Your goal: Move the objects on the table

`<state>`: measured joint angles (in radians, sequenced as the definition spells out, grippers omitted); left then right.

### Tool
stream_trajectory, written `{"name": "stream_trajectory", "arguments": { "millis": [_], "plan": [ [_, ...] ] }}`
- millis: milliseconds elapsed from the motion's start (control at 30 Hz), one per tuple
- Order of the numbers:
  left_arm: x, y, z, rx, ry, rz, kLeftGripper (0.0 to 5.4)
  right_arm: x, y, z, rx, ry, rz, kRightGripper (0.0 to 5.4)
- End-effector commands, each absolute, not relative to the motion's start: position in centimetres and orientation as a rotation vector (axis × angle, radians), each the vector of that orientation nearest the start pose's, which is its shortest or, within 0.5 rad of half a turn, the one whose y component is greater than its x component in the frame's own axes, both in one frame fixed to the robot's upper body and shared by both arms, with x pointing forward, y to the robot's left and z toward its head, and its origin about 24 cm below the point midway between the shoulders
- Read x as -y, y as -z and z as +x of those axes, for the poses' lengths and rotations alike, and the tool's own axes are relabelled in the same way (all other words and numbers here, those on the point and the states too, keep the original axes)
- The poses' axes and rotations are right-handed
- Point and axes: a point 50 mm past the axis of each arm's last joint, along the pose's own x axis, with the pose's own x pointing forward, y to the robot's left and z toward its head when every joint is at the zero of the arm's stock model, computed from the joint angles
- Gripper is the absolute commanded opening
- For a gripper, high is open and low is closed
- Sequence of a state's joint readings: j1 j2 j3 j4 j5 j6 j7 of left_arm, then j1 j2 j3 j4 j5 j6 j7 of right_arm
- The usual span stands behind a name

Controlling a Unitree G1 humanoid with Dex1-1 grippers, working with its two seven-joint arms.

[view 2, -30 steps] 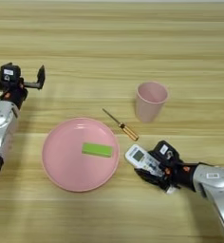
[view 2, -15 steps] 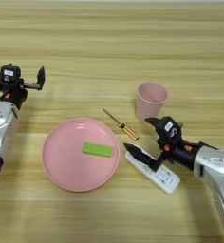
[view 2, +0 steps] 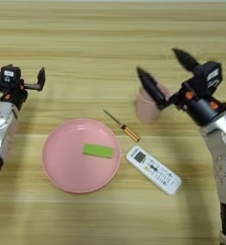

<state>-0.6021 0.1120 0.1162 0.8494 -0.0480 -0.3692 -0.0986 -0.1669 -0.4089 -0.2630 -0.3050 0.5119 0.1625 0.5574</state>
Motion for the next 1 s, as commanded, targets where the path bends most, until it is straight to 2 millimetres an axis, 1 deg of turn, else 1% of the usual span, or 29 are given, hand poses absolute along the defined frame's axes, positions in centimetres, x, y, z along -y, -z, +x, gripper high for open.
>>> {"name": "stream_trajectory", "arguments": {
  "millis": [33,133,233,333,433,500,633,933,1000],
  "plan": [
    [-15.9,-6.6,35.7,0.128,0.086,0.040,5.40,23.6,-18.3,27.2,0.485,-0.281,0.002,5.36],
    [-15.9,-6.6,35.7,0.128,0.085,0.040,5.40,24.8,-18.2,28.1,0.513,-0.136,-0.009,5.36],
    [-15.9,-6.6,35.8,0.129,0.086,0.039,5.40,26.2,-17.3,28.8,0.513,-0.017,-0.039,5.36],
    [-15.9,-6.6,35.8,0.130,0.085,0.038,5.40,26.9,-16.1,29.2,0.507,0.053,-0.091,5.36],
    [-15.9,-6.6,35.8,0.131,0.085,0.038,5.40,27.3,-14.5,29.5,0.485,0.102,-0.154,5.36],
    [-15.9,-6.6,35.8,0.132,0.085,0.038,5.40,27.2,-13.5,29.5,0.477,0.114,-0.184,5.36],
    [-16.0,-6.7,35.7,0.134,0.084,0.038,5.40,27.1,-11.8,29.3,0.458,0.114,-0.139,5.36],
    [-16.1,-6.7,35.7,0.139,0.084,0.039,5.40,26.6,-9.3,28.2,0.429,0.063,-0.072,5.36],
    [-16.1,-6.7,35.7,0.140,0.083,0.039,5.40,26.7,-8.8,28.2,0.410,0.077,-0.002,5.36]
  ]
}}
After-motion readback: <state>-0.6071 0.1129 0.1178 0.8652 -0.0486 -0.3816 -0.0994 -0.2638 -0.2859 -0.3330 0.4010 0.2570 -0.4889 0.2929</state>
